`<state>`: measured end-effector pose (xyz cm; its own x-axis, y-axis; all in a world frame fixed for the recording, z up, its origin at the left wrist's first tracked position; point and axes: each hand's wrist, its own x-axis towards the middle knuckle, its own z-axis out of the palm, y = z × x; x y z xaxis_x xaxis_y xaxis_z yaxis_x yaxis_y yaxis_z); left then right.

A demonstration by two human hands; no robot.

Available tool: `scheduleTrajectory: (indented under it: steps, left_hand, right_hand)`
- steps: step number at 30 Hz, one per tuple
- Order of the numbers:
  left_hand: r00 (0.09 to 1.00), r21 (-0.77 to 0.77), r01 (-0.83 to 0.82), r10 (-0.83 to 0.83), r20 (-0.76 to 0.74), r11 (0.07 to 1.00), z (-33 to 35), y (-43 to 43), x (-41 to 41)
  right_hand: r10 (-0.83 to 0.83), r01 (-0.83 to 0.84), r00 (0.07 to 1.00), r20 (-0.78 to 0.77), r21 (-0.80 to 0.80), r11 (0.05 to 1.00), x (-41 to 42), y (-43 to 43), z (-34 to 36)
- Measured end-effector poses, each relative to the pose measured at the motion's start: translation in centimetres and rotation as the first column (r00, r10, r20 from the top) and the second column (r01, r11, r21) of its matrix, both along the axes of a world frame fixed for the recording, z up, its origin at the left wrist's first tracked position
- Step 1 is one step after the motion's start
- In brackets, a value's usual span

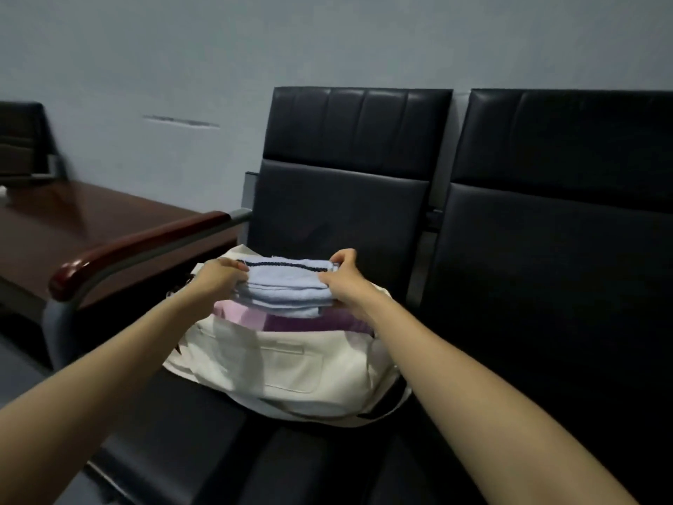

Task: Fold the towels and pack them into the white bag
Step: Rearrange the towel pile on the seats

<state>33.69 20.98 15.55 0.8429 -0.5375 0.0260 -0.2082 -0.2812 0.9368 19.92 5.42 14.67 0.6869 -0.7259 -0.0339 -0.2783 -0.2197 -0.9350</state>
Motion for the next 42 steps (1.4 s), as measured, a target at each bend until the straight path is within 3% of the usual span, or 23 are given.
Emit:
scheduleTrajectory:
  steps: [3, 8, 15, 19, 22, 25, 27, 30, 32, 35, 39, 42]
  left_hand:
    - [0.995, 0.132, -0.004, 0.018, -0.101, 0.991, 0.0, 1.1, 3.3]
    - [0.999, 0.356, -0.015, 0.032, -0.041, 0.934, -0.9, 0.9, 5.4]
    - [0.996, 0.396, -0.071, 0.043, 0.080, 0.916, -1.3, -2.0, 6.7]
    - [0.958, 0.415, -0.199, 0.086, 0.275, 0.888, -2.2, -3.7, 7.7]
    - [0.928, 0.379, -0.257, 0.116, 0.355, 0.889, -2.7, -5.0, 8.5]
    - [0.900, 0.240, -0.300, 0.190, 0.393, 0.923, -3.7, -6.2, 9.7]
    - [0.885, 0.285, -0.297, 0.150, 0.440, 0.911, -4.3, -6.7, 9.7]
    - [0.892, 0.575, -0.209, -0.087, 0.444, 0.791, -4.0, -6.5, 8.4]
    - [0.799, 0.745, -0.274, -0.288, 0.529, 0.609, -2.9, -5.5, 7.0]
    - [0.633, 0.813, -0.356, -0.522, 0.572, 0.460, -2.2, -4.4, 4.9]
    - [0.771, 0.844, -0.149, -0.473, 0.425, 0.516, -4.8, -4.1, 4.7]
    - [0.843, 0.816, -0.068, -0.405, 0.355, 0.574, -5.8, -5.3, 6.6]
  right_hand:
    - [0.121, -0.120, 0.993, -0.009, 0.064, 0.991, 2.7, 1.4, 0.1]
    - [0.239, -0.188, 0.969, -0.056, 0.457, 0.870, 4.5, 1.9, 0.6]
    - [0.161, -0.107, 0.985, -0.066, 0.502, 0.858, 7.8, 0.9, 0.2]
    - [0.103, -0.047, 0.990, -0.094, 0.474, 0.879, 9.5, 0.0, 0.2]
    - [0.030, -0.007, 0.998, -0.055, 0.376, 0.926, 11.2, -0.5, -0.9]
    - [-0.036, 0.013, 0.994, 0.100, 0.225, 0.974, 12.2, -0.4, -2.7]
    - [-0.024, 0.028, 0.998, 0.058, -0.060, 0.998, 12.3, -0.2, -3.8]
    - [-0.044, -0.107, 0.959, -0.280, -0.501, 0.859, 12.4, 0.2, -5.1]
    - [-0.075, -0.176, 0.922, -0.379, -0.585, 0.792, 12.5, 0.6, -5.3]
    - [-0.128, -0.179, 0.912, -0.390, -0.660, 0.730, 11.6, 1.2, -4.7]
    - [-0.206, -0.265, 0.897, -0.392, -0.849, 0.458, 10.2, 1.9, -4.3]
    - [-0.109, -0.527, 0.757, -0.645, -0.700, 0.481, 10.1, 1.5, -4.2]
